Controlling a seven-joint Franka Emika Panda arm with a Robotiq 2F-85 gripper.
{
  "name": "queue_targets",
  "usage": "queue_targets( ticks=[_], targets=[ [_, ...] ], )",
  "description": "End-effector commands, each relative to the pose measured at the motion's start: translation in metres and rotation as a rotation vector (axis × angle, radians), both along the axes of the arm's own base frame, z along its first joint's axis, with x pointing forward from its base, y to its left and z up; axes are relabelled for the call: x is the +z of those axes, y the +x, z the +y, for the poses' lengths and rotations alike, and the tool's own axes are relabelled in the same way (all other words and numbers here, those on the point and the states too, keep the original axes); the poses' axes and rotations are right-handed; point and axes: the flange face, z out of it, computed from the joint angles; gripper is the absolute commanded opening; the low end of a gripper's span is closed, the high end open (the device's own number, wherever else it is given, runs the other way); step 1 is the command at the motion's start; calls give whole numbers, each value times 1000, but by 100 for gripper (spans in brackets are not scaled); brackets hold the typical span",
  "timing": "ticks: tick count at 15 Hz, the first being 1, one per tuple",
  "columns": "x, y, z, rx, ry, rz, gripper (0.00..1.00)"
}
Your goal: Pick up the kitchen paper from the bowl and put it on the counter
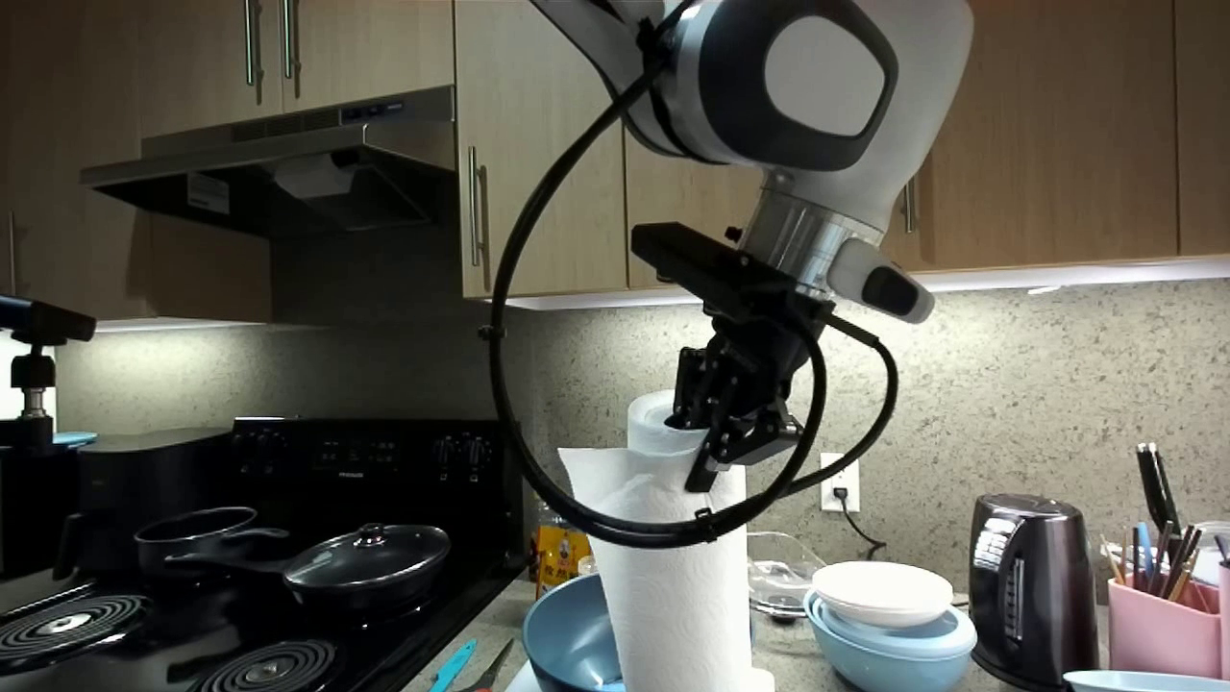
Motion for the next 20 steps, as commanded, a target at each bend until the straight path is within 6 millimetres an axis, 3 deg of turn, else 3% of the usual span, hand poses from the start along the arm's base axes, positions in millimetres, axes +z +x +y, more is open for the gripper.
queue_targets(
  ticks=[1,8,20],
  targets=[
    [-5,7,-13,-2,27,27,3],
    [-14,9,-35,-57,5,74,3],
    [-47,39,-64,-78,1,127,3]
  ],
)
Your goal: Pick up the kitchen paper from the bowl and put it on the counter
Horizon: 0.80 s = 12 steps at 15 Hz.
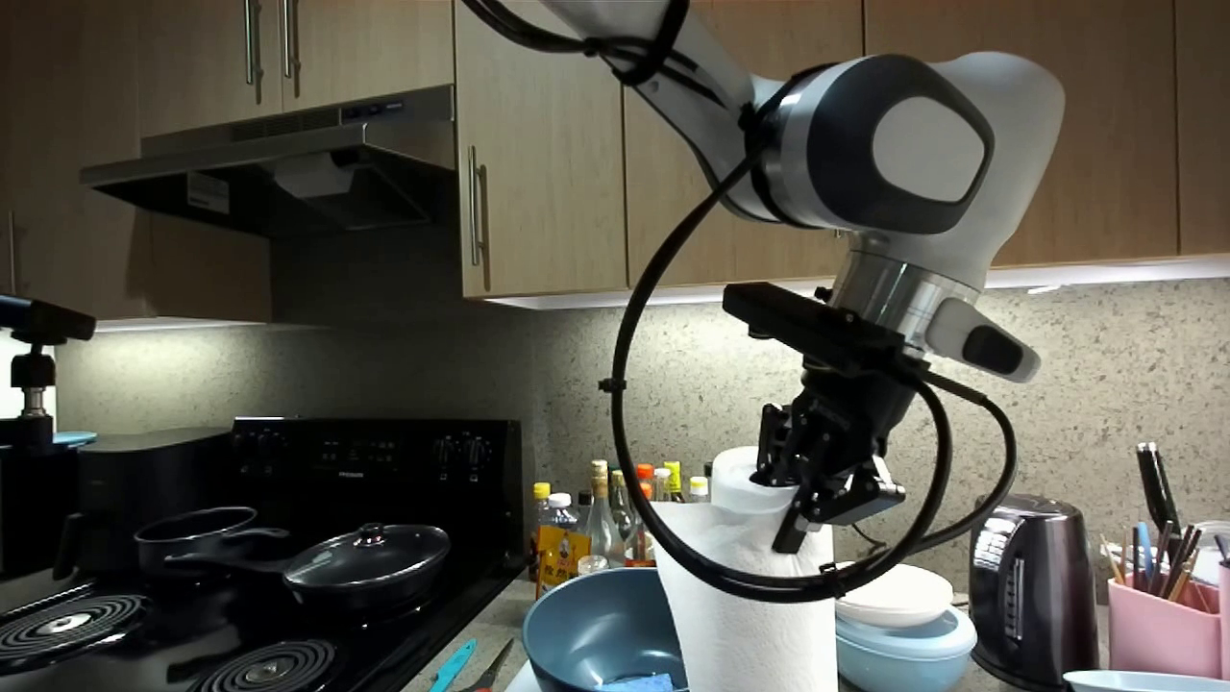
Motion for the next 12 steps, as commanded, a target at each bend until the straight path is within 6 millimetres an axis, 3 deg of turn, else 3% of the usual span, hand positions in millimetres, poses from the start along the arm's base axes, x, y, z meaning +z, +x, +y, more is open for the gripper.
queue_targets(
  ticks=[1,8,12],
  targets=[
    [-5,9,-5,-8,29,6,3],
    [-10,18,-4,-25,-10,-5,3],
    [-15,28,-13,-43,-71,-46,3]
  ],
)
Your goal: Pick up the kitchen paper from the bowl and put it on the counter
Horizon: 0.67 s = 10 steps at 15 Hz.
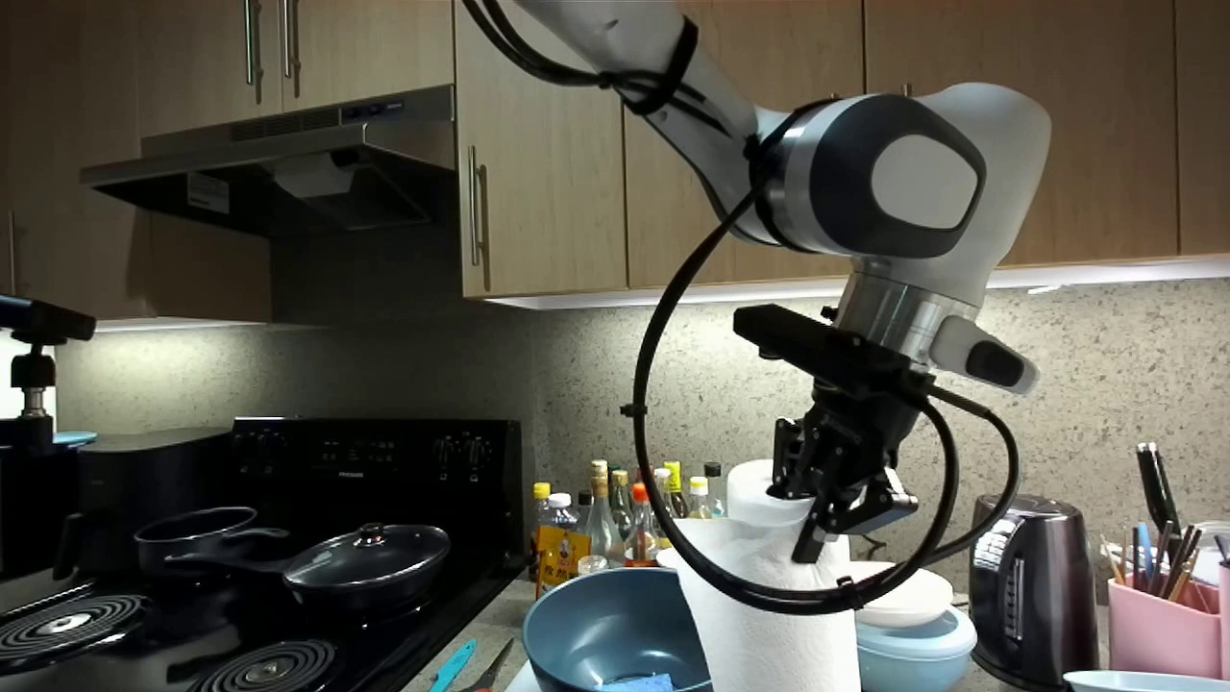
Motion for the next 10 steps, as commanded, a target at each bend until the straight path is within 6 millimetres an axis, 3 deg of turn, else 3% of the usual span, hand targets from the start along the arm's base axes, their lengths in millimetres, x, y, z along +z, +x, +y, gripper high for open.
queue_targets(
  ticks=[1,10],
  targets=[
    [-6,11,-10,-37,-37,-48,3],
    [-30,24,-20,-55,-62,-60,3]
  ],
)
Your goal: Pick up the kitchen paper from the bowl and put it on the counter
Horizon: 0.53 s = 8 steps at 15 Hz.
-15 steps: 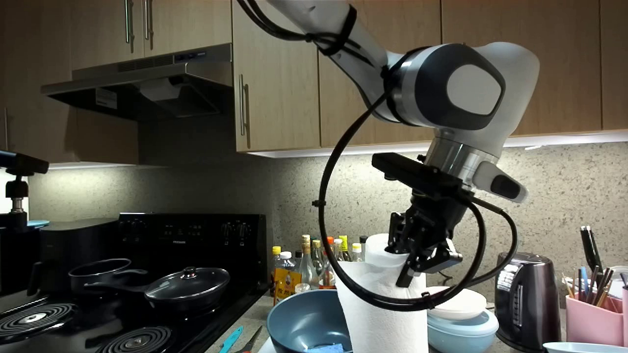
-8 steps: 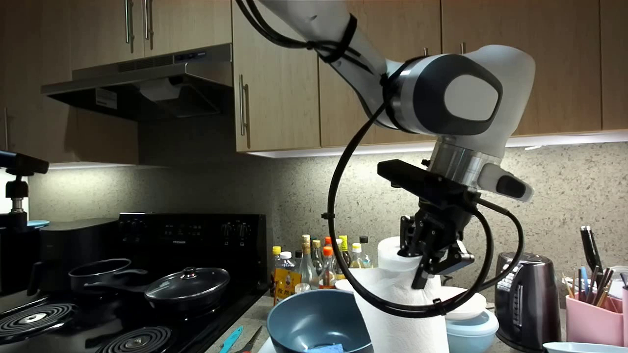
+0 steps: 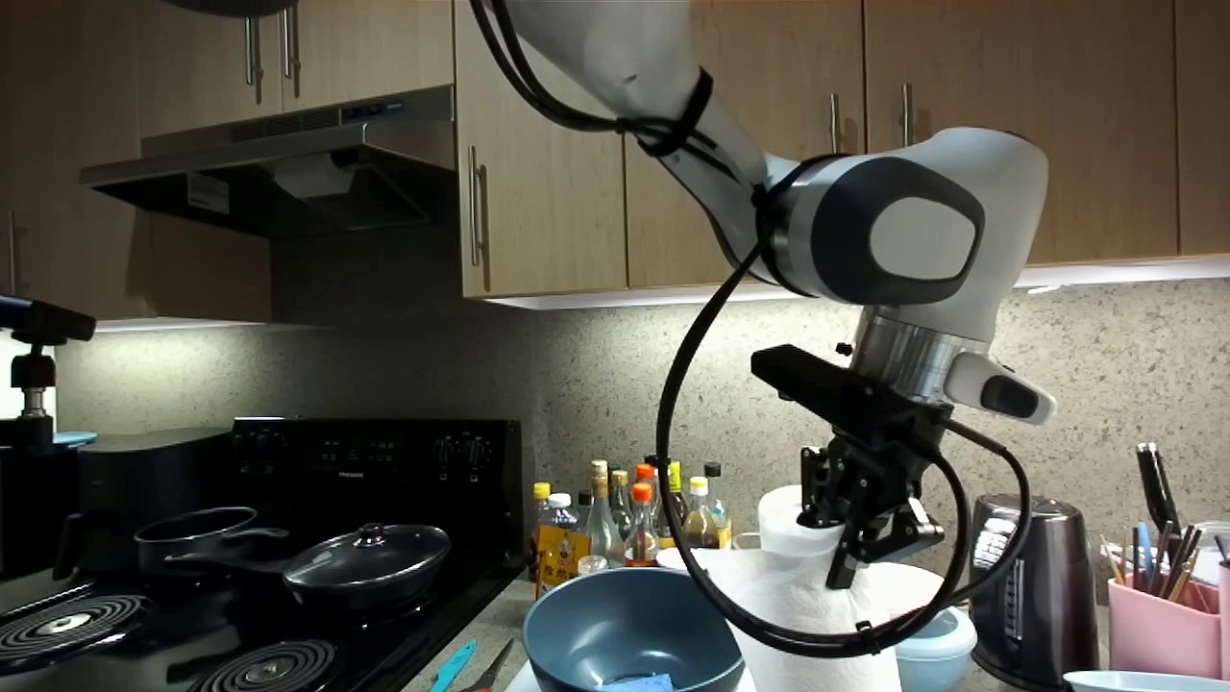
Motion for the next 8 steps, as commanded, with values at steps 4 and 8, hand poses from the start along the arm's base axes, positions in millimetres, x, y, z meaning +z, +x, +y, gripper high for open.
queue_targets(
  ticks=[4,8],
  targets=[
    [-11,10,-12,42,31,-22,3],
    [-16,17,-18,89,70,-38,3]
  ],
)
